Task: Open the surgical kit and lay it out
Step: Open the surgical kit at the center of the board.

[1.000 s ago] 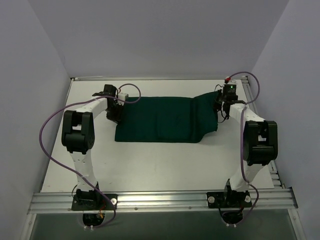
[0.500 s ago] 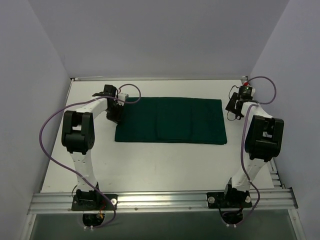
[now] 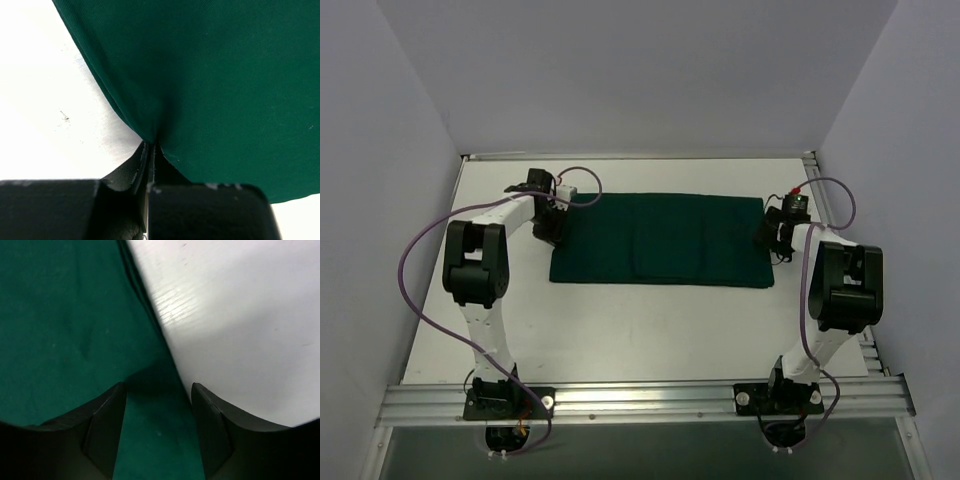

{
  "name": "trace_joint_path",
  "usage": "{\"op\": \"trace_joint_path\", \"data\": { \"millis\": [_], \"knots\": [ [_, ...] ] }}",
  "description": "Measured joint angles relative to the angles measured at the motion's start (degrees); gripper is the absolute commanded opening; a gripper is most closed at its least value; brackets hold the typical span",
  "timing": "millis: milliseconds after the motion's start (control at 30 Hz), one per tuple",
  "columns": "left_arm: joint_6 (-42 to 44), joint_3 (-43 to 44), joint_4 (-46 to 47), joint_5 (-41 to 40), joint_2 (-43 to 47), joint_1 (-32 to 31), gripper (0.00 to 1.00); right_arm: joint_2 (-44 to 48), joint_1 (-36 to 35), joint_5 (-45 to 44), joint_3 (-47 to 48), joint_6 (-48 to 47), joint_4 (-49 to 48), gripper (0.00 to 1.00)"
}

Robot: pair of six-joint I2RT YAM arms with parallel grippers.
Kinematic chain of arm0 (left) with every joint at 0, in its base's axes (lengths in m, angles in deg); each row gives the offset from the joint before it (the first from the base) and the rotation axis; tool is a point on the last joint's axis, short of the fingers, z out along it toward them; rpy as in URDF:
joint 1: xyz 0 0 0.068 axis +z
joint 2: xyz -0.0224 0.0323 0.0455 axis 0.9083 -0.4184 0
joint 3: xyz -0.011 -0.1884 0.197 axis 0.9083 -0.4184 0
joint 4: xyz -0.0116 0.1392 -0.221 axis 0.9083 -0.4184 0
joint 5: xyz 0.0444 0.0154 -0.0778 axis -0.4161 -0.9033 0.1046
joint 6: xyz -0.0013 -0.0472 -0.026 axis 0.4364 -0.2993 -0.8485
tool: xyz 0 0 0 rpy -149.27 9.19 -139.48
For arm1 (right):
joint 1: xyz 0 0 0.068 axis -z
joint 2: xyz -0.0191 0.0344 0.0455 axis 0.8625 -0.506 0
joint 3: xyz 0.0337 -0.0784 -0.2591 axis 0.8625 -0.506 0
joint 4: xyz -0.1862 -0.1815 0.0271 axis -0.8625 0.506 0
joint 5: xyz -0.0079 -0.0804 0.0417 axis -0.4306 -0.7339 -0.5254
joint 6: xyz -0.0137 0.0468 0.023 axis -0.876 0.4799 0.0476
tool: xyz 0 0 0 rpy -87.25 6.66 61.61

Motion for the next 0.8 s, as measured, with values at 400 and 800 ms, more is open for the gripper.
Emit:
{"op": "trace_joint_path", "data": {
  "millis": [400, 800],
  "knots": [
    [1.1, -5.5, 3.3, 1.4, 3.5, 2.2, 0.02, 3.5, -1.8, 1.2, -6.0, 0.7, -3.2, 0.00],
    [4.2, -16.7, 2.6, 1.9, 11.8, 4.8, 0.02, 13.6, -3.4, 1.7, -10.4, 0.8, 1.3, 0.08]
  ]
}}
